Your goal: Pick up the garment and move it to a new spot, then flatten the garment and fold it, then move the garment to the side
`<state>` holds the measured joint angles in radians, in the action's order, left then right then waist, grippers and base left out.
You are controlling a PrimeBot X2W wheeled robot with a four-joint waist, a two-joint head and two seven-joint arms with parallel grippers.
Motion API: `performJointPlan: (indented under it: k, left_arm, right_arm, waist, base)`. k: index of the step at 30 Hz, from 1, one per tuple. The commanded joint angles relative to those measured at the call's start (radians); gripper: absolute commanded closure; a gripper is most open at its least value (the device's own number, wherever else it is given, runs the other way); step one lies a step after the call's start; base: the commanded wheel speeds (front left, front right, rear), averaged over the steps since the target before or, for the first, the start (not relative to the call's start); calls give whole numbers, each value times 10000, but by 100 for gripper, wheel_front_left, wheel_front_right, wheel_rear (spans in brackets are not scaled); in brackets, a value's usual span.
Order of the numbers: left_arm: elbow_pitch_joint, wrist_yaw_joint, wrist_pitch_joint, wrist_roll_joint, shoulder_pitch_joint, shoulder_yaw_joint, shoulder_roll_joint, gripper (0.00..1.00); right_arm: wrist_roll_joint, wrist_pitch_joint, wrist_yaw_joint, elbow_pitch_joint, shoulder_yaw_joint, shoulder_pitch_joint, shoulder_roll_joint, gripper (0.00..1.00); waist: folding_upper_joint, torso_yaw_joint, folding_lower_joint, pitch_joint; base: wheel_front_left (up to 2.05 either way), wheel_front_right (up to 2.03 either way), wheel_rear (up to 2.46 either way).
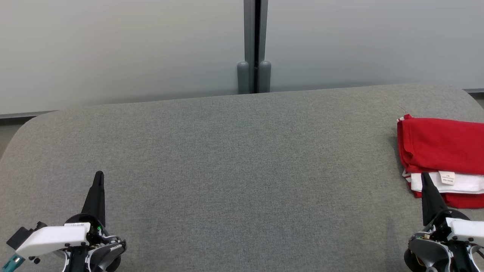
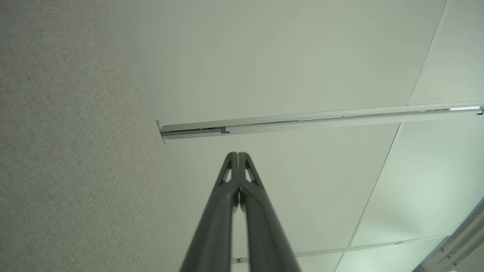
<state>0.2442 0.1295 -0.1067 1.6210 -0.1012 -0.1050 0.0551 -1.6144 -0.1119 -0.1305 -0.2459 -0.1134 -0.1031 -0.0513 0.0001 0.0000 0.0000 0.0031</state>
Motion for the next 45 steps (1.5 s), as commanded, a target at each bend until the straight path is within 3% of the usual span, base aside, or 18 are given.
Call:
performJointPlan:
  k: [1, 45]
  left_arm:
    - [15, 39, -42, -23, -124, -43, 33, 100]
    - [15, 39, -71, -80, -130, -86, 0, 100]
  right_arm:
    - [12, -55, -4, 30, -15, -91, -5, 100]
    - [29, -56, -4, 30, -26, -93, 4, 100]
  waist:
    - [-1, 0, 0, 0]
    - [-1, 0, 0, 0]
  base:
    - [0, 0, 0]
    - [0, 0, 0]
